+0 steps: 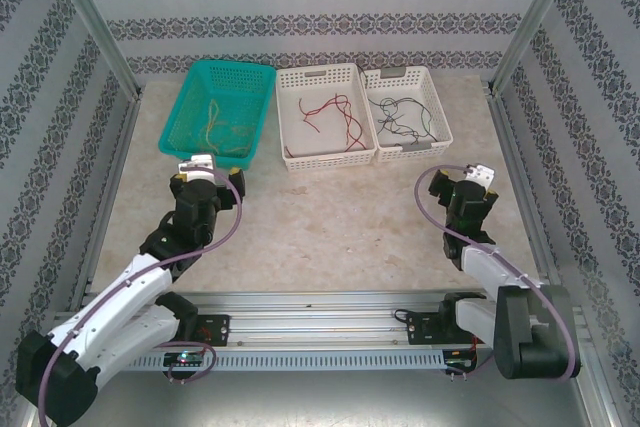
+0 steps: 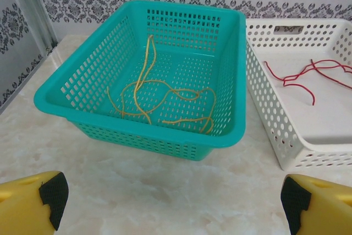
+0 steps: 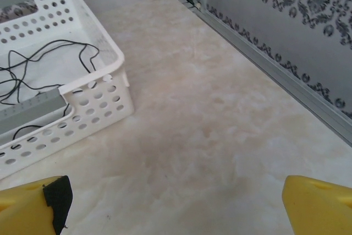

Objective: Untangle the cables

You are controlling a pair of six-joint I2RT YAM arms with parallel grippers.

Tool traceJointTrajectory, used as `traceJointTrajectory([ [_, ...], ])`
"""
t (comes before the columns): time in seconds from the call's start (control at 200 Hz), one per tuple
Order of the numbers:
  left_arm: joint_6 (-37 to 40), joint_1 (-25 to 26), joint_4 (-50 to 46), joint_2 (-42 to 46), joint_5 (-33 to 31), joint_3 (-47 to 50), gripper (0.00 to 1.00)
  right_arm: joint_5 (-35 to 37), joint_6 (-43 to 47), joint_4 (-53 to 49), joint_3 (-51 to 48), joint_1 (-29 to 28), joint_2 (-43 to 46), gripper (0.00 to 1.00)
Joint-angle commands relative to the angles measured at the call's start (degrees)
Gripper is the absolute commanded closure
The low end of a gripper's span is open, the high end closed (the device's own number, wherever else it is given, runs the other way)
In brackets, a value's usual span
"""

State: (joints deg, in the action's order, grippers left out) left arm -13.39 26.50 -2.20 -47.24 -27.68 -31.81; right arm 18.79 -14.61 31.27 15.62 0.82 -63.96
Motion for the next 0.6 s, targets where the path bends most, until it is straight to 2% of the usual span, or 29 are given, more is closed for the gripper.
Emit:
traceJointTrajectory([
  [0.0,1.8,-0.52,2.2,-0.61,-1.57,-0.27,0.0,-2.55,3.58,11.09,-0.94,0.67,-2.51,0.02],
  [0.18,1.72,-0.57,1.94,-2.63,-2.52,-0.1,0.0,-1.74,2.98,22.13,-2.76,1.56,-10.32,0.02],
  [0.28,2.19,-0.55,3.0,-3.1,-2.58,0.78,0.0,-8.29,5.56,31.16,-3.75,2.05,-16.21,0.02],
  [0.365,2.88,-0.49,3.86,-3.68,-3.37,1.32,0.0,-16.09,8.77,30.41,-1.86,1.55,-19.23,0.02],
  [0.415,2.45,-0.51,3.64,-3.89,-4.5,1.64,0.0,-19.12,9.73,36.99,-2.4,1.61,-23.36,0.02],
  [0.455,1.41,-0.55,3.61,-3.91,-6.1,2.04,0.0,-18.46,9.67,39.23,-2.45,1.21,-25.09,0.02],
  [0.54,0.82,-0.65,3.34,-3.69,-7.46,2.51,0.0,-12.79,8.28,30.02,-0.87,0.79,-21.21,0.02],
  [0.595,1.19,-0.65,3.92,-3.69,-7.24,2.9,0.0,-12.97,8.99,32.31,-0.59,0.56,-22.84,0.02],
])
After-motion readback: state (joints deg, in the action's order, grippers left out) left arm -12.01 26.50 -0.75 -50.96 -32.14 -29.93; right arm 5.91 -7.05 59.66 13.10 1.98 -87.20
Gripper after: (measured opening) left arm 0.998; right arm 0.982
